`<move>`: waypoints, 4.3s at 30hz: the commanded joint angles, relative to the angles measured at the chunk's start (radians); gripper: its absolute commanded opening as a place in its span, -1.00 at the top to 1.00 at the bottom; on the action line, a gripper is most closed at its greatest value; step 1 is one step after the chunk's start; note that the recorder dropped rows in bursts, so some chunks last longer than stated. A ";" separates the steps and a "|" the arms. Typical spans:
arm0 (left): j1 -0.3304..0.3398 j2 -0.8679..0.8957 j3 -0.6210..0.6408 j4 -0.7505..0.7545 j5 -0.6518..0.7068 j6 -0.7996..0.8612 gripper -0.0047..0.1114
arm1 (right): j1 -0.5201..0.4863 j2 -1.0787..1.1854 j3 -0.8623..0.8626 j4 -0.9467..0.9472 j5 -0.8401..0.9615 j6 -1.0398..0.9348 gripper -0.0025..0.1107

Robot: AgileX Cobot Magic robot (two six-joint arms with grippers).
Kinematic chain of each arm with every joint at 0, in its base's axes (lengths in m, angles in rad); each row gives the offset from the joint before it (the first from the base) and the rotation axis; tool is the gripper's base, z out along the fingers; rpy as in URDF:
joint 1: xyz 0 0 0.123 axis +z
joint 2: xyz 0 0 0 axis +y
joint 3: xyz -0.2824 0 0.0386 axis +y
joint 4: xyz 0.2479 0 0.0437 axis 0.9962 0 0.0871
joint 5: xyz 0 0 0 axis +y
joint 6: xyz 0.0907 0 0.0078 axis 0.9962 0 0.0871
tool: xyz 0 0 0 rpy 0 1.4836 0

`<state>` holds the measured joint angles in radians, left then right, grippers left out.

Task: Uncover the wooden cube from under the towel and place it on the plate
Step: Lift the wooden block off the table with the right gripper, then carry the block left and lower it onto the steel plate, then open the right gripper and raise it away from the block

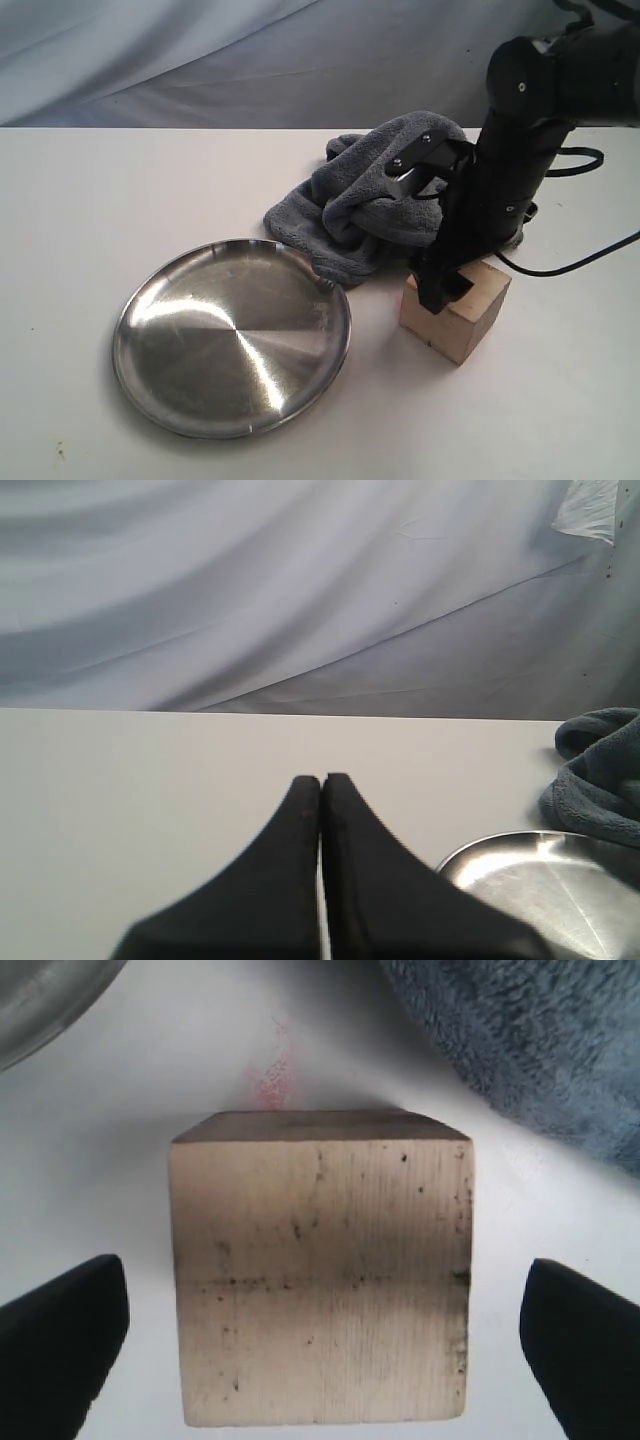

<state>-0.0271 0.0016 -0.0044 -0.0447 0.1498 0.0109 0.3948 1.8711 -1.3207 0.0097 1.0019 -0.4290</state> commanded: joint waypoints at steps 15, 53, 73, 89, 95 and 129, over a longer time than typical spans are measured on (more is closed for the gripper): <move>-0.001 -0.002 0.004 0.001 -0.002 -0.002 0.89 | 0.005 0.137 0.005 -0.002 -0.032 -0.011 -0.75; -0.001 -0.002 0.004 0.001 -0.002 -0.001 0.89 | 0.356 -0.002 -0.372 0.153 0.101 -0.019 0.96; -0.001 -0.002 0.004 0.001 -0.002 -0.002 0.89 | 0.383 0.374 -0.531 0.077 0.097 -0.018 0.96; -0.001 -0.002 0.004 0.001 -0.002 -0.002 0.89 | 0.383 0.403 -0.531 0.041 0.154 0.060 -0.20; -0.001 -0.002 0.004 0.001 -0.002 -0.002 0.89 | 0.394 0.403 -0.531 0.040 0.156 0.060 -0.66; -0.001 -0.002 0.004 0.001 -0.002 -0.001 0.89 | 0.491 -0.156 -0.459 -0.107 0.219 0.109 0.89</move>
<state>-0.0271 0.0016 -0.0044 -0.0447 0.1498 0.0109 0.8863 1.7820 -1.8104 -0.1018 1.2124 -0.3263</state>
